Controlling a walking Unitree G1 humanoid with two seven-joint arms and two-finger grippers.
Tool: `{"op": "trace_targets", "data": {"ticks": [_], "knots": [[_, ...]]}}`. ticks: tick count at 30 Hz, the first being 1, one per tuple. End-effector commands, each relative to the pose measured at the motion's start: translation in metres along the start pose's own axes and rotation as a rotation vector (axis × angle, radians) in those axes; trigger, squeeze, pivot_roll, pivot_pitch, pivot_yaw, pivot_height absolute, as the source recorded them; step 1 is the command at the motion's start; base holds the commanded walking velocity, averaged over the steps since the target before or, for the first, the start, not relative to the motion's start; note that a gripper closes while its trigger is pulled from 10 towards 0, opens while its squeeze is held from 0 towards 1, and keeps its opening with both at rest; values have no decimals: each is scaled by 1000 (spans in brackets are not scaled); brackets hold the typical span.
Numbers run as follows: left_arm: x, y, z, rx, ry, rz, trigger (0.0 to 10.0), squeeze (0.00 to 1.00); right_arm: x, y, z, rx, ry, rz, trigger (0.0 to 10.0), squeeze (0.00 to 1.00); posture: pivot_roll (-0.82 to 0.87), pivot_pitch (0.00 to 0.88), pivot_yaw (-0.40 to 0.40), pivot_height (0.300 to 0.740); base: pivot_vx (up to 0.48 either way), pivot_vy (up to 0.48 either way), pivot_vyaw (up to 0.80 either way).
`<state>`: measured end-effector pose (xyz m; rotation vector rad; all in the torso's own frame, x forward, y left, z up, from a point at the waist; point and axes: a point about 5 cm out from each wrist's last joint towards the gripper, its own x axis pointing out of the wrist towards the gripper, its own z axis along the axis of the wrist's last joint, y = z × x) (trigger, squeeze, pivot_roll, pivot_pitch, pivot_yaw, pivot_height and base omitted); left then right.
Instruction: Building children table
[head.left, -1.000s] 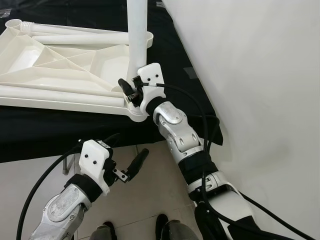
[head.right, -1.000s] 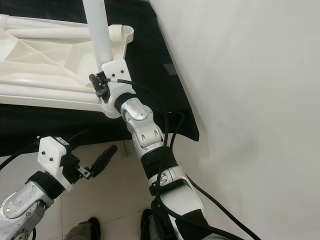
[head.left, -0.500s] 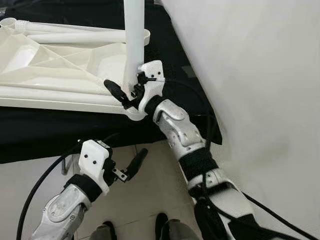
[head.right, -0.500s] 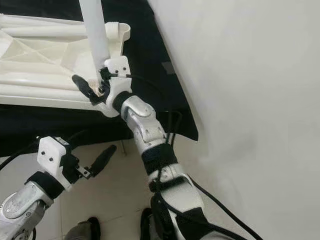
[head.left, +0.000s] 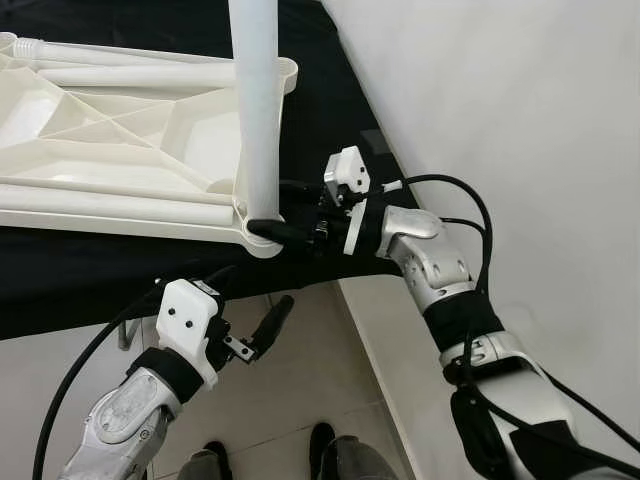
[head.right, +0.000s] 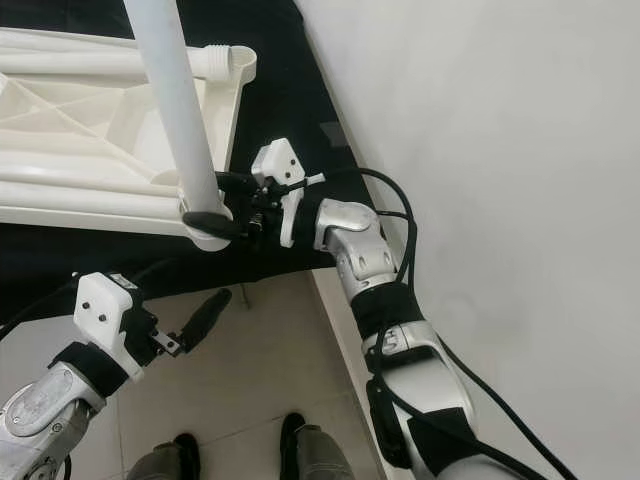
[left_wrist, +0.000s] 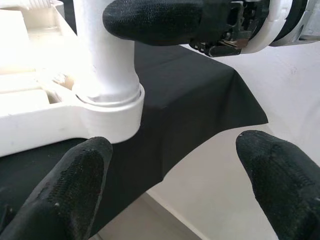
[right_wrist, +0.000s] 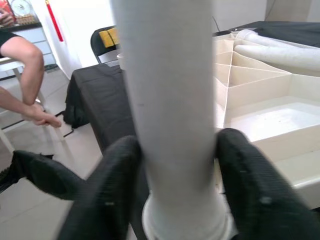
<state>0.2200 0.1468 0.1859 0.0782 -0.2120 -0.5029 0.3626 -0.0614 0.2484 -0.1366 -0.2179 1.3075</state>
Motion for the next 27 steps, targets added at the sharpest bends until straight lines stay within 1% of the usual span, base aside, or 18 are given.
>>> {"op": "trace_targets", "data": {"ticks": [1, 5, 11, 12, 13, 14, 15, 16, 17, 18, 20, 21, 22, 23, 24, 25, 27], "knots": [[-3, -3, -4, -7, 19, -7, 10000, 0, -1, 2, 0, 12, -11, 50, 0, 0, 135, 306, -139, 740, 0, 0, 0], [-3, -3, -3, -8, 19, -9, 10000, 0, -4, -1, -1, 14, -1, 68, 0, 0, 136, 308, -137, 740, 0, 0, 0], [-3, -3, -3, -7, 22, -9, 10000, 0, -9, -7, -7, 20, 13, 36, 0, 0, 140, 314, -136, 740, 0, 0, 0], [-4, -3, -3, -7, 22, -9, 10000, 0, -11, -8, -9, 21, 21, 7, 0, 0, 138, 315, -137, 740, 0, 0, 0], [-4, -3, -3, -7, 22, -9, 10000, 0, -11, -8, -9, 21, 21, 7, 0, 0, 138, 315, -137, 740, 0, 0, 0], [-4, -3, -3, -7, 22, -9, 10000, 0, -14, -10, -15, 28, 37, -62, 0, 0, 134, 316, -142, 740, 0, 0, 0], [-4, -3, -3, -7, 22, -9, 10000, 0, -14, -10, -15, 28, 37, -62, 0, 0, 134, 316, -142, 740, 0, 0, 0], [-4, -3, -3, -8, 22, -9, 10000, 0, -16, -8, -24, 61, 36, -138, 0, 0, 129, 319, -144, 740, 0, 0, 0], [-4, -3, -3, -8, 22, -9, 10000, 0, -16, -8, -24, 61, 36, -138, 0, 0, 129, 319, -144, 740, 0, 0, 0], [-5, -2, -3, -9, 24, -10, 10000, 0, -16, 1, -36, 113, 37, -203, 0, 0, 127, 323, -143, 740, 0, 0, 0], [-5, -2, -3, -9, 24, -10, 10000, 0, -16, 1, -36, 113, 37, -203, 0, 0, 127, 323, -143, 740, 0, 0, 0], [-6, -3, -3, -9, 27, -11, 10000, 0, -14, 14, -50, 153, 48, -278, 0, 0, 130, 324, -139, 740, 0, 0, 0], [-6, -2, -4, -11, 28, -13, 10000, 0, -11, 22, -63, 190, 85, -413, 0, 0, 128, 323, -133, 740, 0, 0, 0], [-6, -2, -4, -11, 30, -16, 10000, 0, -15, 21, -72, 184, 155, -625, 0, 0, 127, 317, -132, 740, 0, 0, 0], [-6, -2, -4, -11, 30, -16, 10000, 0, -15, 21, -72, 184, 155, -625, 0, 0, 127, 317, -132, 740, 0, 0, 0], [-6, -2, -4, -11, 32, -18, 10000, 0, -19, 19, -76, 167, 205, -770, 0, 0, 128, 316, -133, 740, 0, 0, 0], [-6, -2, -4, -11, 32, -18, 10000, 0, -19, 19, -76, 167, 205, -770, 0, 0, 128, 316, -133, 740, 0, 0, 0]]}}
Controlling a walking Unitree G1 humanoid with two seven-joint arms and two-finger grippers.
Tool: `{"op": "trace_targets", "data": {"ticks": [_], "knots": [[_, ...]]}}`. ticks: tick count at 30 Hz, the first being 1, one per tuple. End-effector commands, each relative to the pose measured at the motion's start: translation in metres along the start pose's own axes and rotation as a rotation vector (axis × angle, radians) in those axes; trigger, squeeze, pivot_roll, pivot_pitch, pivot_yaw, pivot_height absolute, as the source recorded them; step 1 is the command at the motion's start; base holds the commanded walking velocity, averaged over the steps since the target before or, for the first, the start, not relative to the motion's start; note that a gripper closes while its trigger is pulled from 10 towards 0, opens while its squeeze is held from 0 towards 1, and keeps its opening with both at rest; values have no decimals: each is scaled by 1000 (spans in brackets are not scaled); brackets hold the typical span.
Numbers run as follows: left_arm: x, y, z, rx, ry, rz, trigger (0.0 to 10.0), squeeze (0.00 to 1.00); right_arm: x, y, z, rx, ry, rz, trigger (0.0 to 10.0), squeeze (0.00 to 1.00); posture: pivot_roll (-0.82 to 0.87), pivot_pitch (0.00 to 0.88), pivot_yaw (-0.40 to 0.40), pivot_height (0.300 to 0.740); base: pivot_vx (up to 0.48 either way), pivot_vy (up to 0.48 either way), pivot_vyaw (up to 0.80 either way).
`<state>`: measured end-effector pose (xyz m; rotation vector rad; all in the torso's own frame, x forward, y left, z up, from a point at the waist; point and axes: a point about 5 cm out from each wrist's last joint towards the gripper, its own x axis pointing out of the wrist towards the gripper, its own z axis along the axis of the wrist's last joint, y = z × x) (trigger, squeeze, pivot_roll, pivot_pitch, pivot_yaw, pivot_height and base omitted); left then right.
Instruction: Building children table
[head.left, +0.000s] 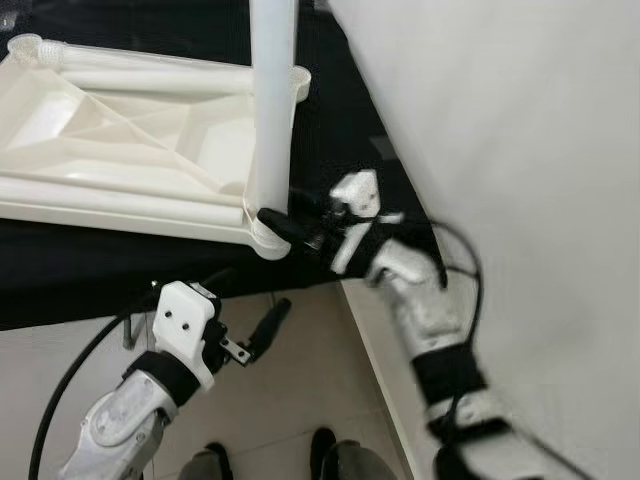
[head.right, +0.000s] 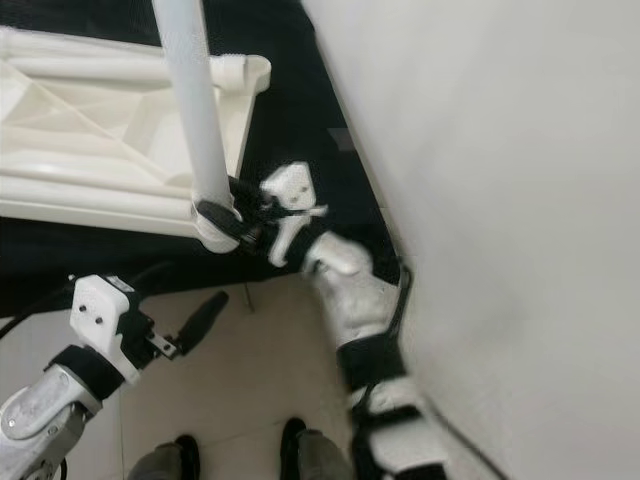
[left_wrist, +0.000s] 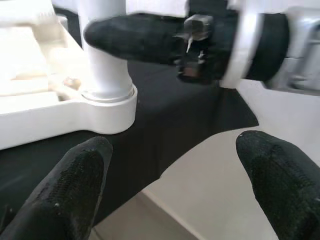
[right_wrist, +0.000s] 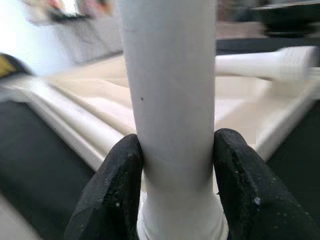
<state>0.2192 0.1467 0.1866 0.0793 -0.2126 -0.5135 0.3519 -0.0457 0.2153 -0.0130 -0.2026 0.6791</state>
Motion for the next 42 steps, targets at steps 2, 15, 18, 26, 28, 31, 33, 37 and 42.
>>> {"op": "trace_targets", "data": {"ticks": [2, 15, 18, 26, 28, 31, 33, 37, 42], "knots": [[-3, -3, -5, -10, 29, -12, 10000, 0, -22, -23, -40, -38, 234, -313, 0, 0, 133, 306, -138, 740, 0, 0, 0], [-3, -1, -5, 1, 24, -6, 10000, 0, 29, 11, -15, -31, 161, -222, 10000, 0, 151, 295, -140, 740, 0, 0, 0], [-3, -3, -5, 0, 25, -7, 10000, 0, 31, 11, -8, 41, 114, -218, 10000, 1000, 149, 301, -141, 740, 0, 0, 0], [-2, 0, -6, 13, 38, 19, 10000, 0, 29, 2, -1, 103, 65, -201, 10000, 714, 141, 307, -141, 740, 0, 0, 0], [-1, 4, -9, 28, 54, 55, 10000, 0, 27, 2, 3, 105, 20, -144, 10000, 0, 136, 307, -139, 740, 0, 0, 0], [0, 10, -11, 51, 71, 112, 10000, 0, 23, 2, 5, 95, -7, -90, 10000, 0, 131, 307, -135, 740, 0, 0, 0], [1, 15, -12, 65, 80, 159, 10000, 0, 20, 2, 4, 83, -14, -61, 10000, 0, 131, 307, -135, 740, 0, 0, 0], [1, 25, -12, 84, 91, 240, 10000, 0, 9, -2, 1, 60, -17, -32, 10000, 0, 122, 304, -127, 740, 0, 0, 0], [1, 33, -8, 77, 76, 270, 10000, 0, 3, -9, -1, 34, -15, -46, 10000, 0, 123, 298, -117, 740, 64, 0, 0]]}}
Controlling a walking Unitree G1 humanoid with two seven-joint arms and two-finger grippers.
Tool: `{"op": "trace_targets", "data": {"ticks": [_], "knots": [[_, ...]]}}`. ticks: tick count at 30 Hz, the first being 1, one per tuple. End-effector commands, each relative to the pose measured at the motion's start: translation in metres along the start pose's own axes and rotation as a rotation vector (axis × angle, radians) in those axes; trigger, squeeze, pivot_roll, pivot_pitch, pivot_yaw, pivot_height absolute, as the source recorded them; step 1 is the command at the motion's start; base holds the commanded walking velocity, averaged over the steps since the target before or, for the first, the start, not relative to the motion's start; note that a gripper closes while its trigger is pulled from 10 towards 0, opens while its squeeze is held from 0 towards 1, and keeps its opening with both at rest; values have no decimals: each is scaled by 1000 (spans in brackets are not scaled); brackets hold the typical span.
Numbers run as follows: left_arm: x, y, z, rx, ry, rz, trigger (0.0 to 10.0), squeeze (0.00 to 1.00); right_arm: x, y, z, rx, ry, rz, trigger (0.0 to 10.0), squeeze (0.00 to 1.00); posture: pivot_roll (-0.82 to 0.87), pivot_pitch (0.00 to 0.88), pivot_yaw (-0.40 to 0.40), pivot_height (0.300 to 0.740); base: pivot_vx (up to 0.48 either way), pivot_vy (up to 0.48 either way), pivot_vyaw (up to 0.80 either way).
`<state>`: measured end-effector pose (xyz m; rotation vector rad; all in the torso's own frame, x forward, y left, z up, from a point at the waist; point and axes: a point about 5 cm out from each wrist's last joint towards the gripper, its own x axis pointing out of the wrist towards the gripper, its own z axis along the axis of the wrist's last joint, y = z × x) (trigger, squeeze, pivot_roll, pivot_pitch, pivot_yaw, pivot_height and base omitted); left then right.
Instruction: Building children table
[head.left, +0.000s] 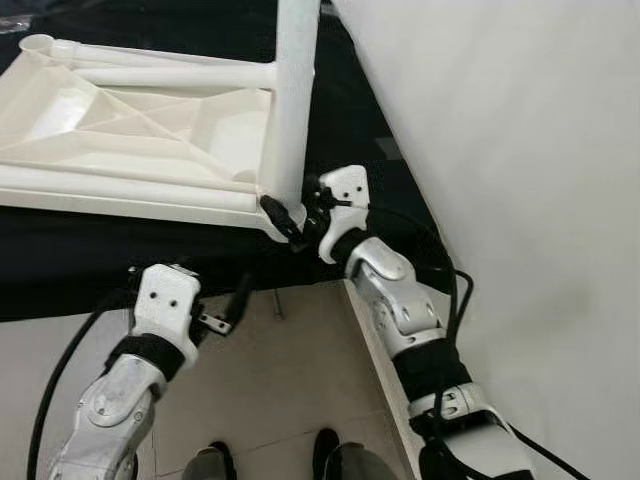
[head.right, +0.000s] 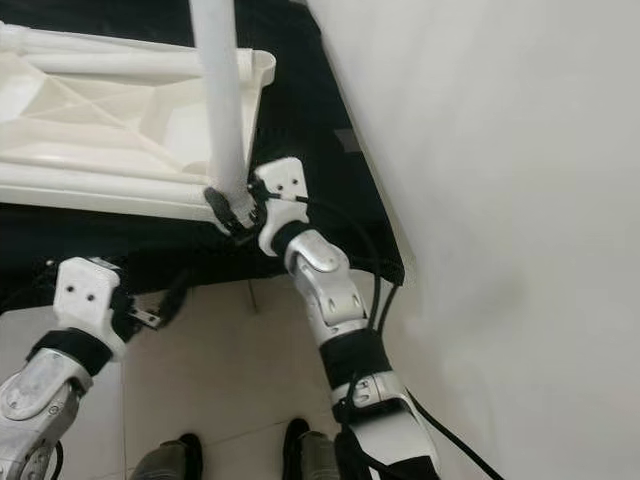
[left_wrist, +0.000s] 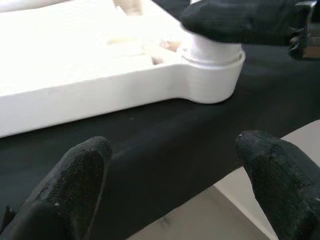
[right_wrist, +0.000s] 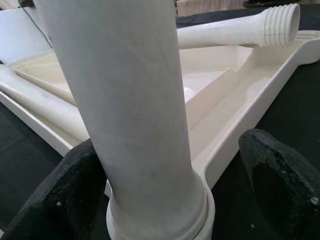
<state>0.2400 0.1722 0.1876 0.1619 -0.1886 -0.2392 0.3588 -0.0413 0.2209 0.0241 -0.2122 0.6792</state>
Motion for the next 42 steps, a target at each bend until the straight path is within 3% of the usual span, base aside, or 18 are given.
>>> {"op": "trace_targets", "data": {"ticks": [1, 7, 15, 34, 42], "knots": [[-4, 3, -2, -28, 12, 9, 10000, 0, -5, -8, -4, -7, 3, -48, 10000, 0, 125, 298, -118, 740, 319, 0, 0], [-3, 7, 0, -26, 2, 27, 10000, 0, 2, -1, -3, -8, -6, -22, 10000, 0, 136, 293, -120, 740, 153, 0, 0], [-2, 10, 3, -34, -9, 50, 10000, 0, 1, 0, 0, 23, -37, -2, 10000, 0, 136, 290, -120, 740, 326, 0, 600], [0, 8, 3, -43, -9, 39, 10000, 0, 0, -23, 9, -37, -38, 20, 10000, 0, 136, 285, -114, 740, 353, 0, 22], [1, 5, 3, -58, -10, 26, 10000, 0, 1, -30, 11, -70, -20, 13, 10000, 0, 136, 283, -113, 740, 0, 0, 0]]}}
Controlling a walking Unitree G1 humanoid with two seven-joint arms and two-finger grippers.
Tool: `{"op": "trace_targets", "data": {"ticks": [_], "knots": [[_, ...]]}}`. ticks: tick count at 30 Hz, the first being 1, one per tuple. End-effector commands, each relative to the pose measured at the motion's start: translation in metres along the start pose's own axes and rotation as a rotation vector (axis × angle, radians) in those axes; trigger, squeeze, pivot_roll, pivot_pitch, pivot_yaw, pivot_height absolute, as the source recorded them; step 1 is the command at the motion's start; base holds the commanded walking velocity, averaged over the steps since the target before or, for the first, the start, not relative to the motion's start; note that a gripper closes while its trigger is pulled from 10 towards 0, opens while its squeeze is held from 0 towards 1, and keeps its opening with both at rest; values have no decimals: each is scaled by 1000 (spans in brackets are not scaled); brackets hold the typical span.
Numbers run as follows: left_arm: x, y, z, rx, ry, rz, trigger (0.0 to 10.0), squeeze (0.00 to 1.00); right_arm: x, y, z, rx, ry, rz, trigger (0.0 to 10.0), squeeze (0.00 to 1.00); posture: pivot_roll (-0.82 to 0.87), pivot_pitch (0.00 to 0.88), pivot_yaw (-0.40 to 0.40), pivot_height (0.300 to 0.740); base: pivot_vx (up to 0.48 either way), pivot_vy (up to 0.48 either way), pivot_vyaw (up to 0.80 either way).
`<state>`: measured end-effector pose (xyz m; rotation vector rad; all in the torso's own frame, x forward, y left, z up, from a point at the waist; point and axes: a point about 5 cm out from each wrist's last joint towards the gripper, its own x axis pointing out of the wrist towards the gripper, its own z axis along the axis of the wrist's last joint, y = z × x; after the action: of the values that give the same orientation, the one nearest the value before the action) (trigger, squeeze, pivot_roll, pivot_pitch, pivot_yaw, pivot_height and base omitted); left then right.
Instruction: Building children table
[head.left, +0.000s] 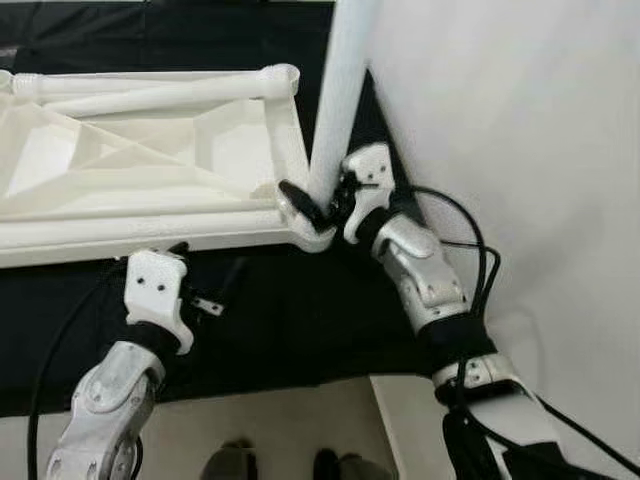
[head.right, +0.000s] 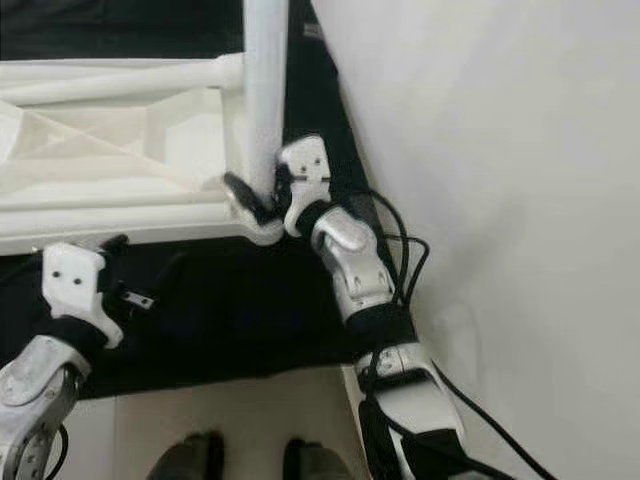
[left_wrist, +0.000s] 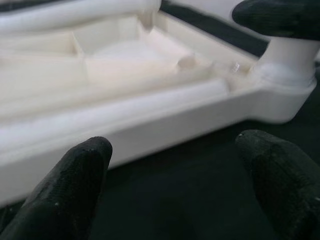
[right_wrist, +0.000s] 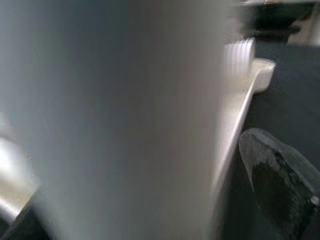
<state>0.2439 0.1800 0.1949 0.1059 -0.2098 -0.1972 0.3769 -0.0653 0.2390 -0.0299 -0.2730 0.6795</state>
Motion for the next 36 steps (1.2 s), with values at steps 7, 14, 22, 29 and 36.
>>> {"op": "trace_targets", "data": {"ticks": [7, 14, 22, 29, 36], "knots": [[-4, -18, -5, -49, 25, -113, 10000, 0, -6, -11, 4, 18, -16, 150, 10000, 0, 136, 278, -118, 740, 0, 0, 0], [-6, -23, -5, -54, 30, -137, 10000, 0, -6, -12, 13, -56, -8, 378, 10000, 0, 147, 276, -125, 740, 0, 0, 0], [-8, -24, -5, -55, 35, -147, 10000, 0, 2, -10, 15, -85, 19, 472, 10000, 0, 154, 279, -129, 740, 0, 0, 0], [-10, -24, -5, -56, 40, -145, 10000, 0, 8, -9, 14, -93, 41, 487, 0, 0, 161, 293, -132, 740, 0, 0, 0], [-11, -23, -4, -57, 43, -141, 10000, 0, 5, -15, 13, -97, 58, 504, 0, 0, 154, 300, -133, 740, 0, 0, 0]]}}
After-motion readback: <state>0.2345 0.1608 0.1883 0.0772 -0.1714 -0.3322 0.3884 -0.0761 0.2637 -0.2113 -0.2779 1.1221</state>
